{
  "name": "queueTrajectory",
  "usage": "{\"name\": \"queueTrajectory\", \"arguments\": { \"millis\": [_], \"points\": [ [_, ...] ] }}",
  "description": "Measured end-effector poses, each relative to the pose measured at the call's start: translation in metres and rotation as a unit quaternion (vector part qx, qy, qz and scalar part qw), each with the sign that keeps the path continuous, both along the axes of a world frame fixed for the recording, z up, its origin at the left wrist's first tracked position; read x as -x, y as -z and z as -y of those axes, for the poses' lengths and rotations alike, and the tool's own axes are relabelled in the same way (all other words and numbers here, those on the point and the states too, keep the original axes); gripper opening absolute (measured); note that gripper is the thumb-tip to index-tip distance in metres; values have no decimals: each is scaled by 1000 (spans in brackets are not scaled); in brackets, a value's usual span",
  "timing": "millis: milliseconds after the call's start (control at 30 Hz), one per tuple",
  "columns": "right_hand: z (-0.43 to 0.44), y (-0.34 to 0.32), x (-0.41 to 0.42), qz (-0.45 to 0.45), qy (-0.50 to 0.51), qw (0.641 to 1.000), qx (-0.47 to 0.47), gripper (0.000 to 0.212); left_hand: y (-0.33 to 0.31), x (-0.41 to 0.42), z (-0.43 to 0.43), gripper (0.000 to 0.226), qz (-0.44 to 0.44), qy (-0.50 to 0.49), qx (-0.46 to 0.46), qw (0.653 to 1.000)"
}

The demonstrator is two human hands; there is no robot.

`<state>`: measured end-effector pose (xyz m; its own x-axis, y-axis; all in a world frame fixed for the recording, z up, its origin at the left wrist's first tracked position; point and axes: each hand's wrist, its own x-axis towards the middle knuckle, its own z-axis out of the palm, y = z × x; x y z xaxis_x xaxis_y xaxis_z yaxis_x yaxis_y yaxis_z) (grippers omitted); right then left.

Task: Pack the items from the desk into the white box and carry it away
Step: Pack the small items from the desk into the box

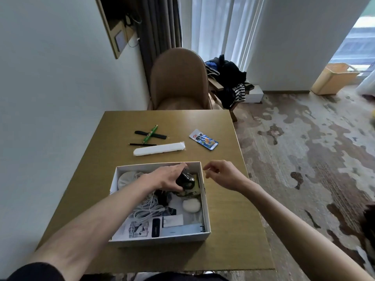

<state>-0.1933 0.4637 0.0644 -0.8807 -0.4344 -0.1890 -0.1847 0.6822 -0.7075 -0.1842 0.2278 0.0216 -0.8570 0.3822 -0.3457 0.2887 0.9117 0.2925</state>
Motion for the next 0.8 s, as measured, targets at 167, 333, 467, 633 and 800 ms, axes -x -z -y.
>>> {"name": "queueTrajectory", "arguments": {
  "millis": [167, 333, 467, 633, 800],
  "points": [
    [-7, -9, 21, -13, -47, 999, 8, 16, 3, -9, -2, 81, -71, -12, 68, 995],
    [-13, -15, 38, -45, -79, 996, 25, 14, 19, -40, -20, 72, -198, -118, 42, 972],
    [-8, -11, 41, -36, -101, 994, 26, 13, 24, -46, -19, 72, -195, -216, 10, 957],
    [2, 6, 45, -17, -121, 992, -6, 14, 27, -45, -33, 50, -187, -187, 31, 964],
    [16, 14, 54, -16, -104, 994, -6, 13, 9, -33, -38, 54, -140, -142, 60, 978]
  ]
}}
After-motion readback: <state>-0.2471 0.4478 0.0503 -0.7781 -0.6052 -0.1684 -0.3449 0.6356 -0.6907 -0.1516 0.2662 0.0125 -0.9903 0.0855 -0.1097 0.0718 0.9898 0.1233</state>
